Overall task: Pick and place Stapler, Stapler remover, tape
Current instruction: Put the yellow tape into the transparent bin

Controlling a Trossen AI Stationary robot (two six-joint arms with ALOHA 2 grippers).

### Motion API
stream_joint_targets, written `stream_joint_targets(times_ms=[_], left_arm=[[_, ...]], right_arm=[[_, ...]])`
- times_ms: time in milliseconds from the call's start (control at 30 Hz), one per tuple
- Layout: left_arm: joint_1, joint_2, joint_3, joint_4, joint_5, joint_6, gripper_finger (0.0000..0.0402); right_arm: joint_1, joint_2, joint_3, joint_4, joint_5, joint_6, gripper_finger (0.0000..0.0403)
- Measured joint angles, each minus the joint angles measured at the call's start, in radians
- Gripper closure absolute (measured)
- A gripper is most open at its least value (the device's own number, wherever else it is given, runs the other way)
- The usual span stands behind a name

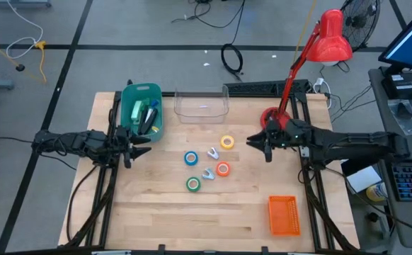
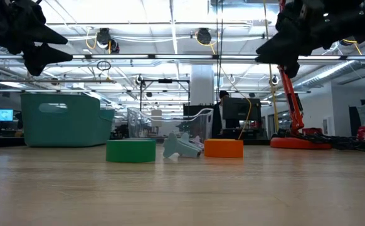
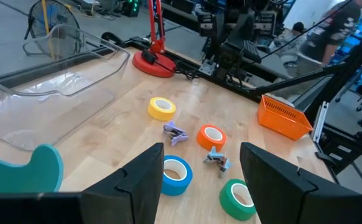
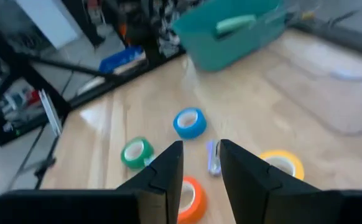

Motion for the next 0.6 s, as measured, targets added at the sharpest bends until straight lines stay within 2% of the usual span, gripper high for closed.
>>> stream_joint_targets(times_ms=[233,600], left_arm=[[0.0,0.0,0.0,0.001,0.0,-0.001,0.0186],[0.0,0.0,0.0,0.001,0.0,-0.003,0.0186]], right_arm=[[0.038,0.118,0.0,0.0,0.0,-0.035,0.0303],[0.038,0.25,0.037,0.074,-0.006,-0.067,0.0303]])
